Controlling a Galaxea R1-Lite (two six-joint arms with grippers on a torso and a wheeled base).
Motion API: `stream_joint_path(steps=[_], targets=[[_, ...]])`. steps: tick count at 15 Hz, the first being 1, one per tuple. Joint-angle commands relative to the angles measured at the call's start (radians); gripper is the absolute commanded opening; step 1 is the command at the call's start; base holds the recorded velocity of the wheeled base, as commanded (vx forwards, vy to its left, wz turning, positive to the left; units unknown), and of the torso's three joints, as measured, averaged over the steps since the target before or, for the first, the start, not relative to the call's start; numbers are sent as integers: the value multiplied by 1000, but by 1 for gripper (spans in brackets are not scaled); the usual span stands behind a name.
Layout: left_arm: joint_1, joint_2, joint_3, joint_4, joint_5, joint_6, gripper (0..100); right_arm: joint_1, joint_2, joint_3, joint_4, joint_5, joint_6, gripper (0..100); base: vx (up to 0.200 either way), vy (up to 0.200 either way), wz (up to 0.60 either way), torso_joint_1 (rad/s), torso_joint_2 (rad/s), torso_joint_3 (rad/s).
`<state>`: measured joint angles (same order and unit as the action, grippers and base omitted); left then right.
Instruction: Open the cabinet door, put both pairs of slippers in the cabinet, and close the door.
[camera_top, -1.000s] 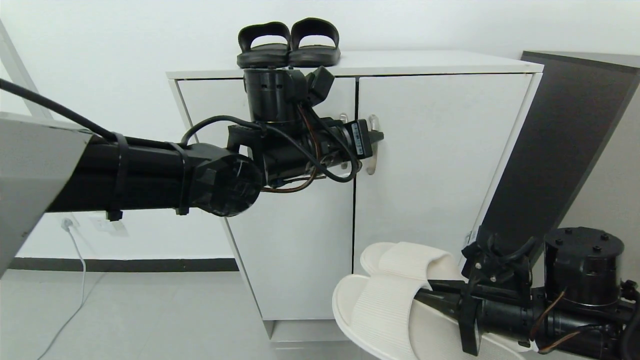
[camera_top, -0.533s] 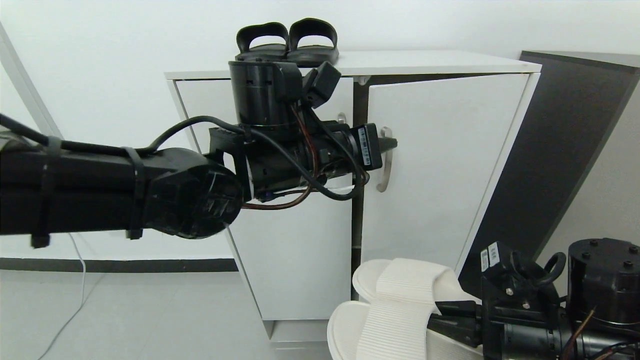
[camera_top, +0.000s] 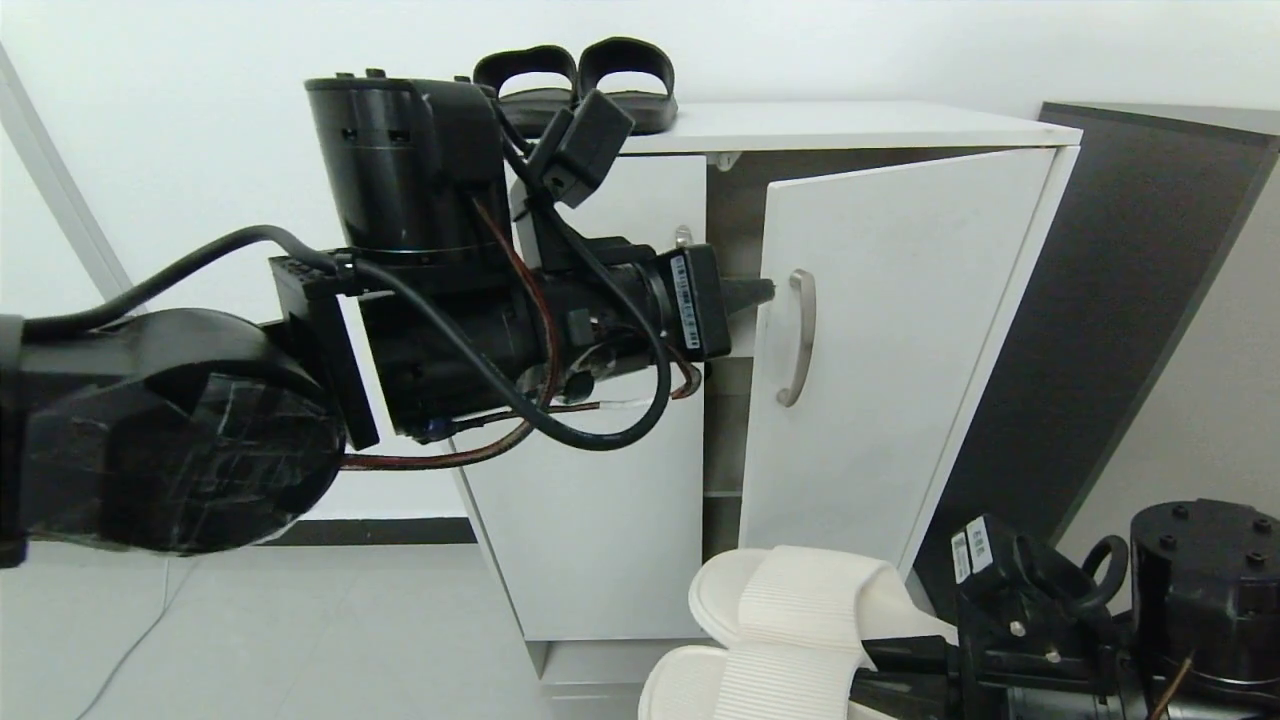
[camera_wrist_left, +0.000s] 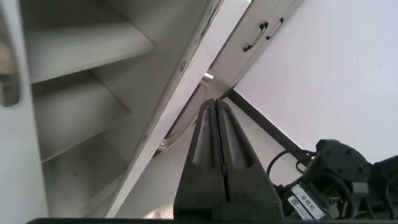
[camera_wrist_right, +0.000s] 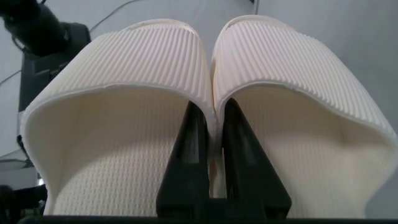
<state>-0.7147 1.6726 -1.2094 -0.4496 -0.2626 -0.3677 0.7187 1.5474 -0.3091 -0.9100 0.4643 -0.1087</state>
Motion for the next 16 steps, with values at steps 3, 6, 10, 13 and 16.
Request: stream_joint_path(steps=[3,6,10,13,16], targets=[[66,33,-33,0,-7,-4,0,31,0,4,23,-1,0,0,0,0,0,0,0,0],[75,142,-141,-1,-6,-8,0,47,0,5,36,-3,0,0,0,0,0,0,0,0],[75,251,-226,-107,-6,-54,0,48,11,5,36,-6,0,0,0,0,0,0,0,0],[75,259,-230,-116,0,-100,0,50,20,15,36,-6,-3,0,-67,0,0,1,2,1],[73,254,-216,-133,5,-103,0,64,19,25,36,-6,-3,0,-200,0,0,1,2,2]])
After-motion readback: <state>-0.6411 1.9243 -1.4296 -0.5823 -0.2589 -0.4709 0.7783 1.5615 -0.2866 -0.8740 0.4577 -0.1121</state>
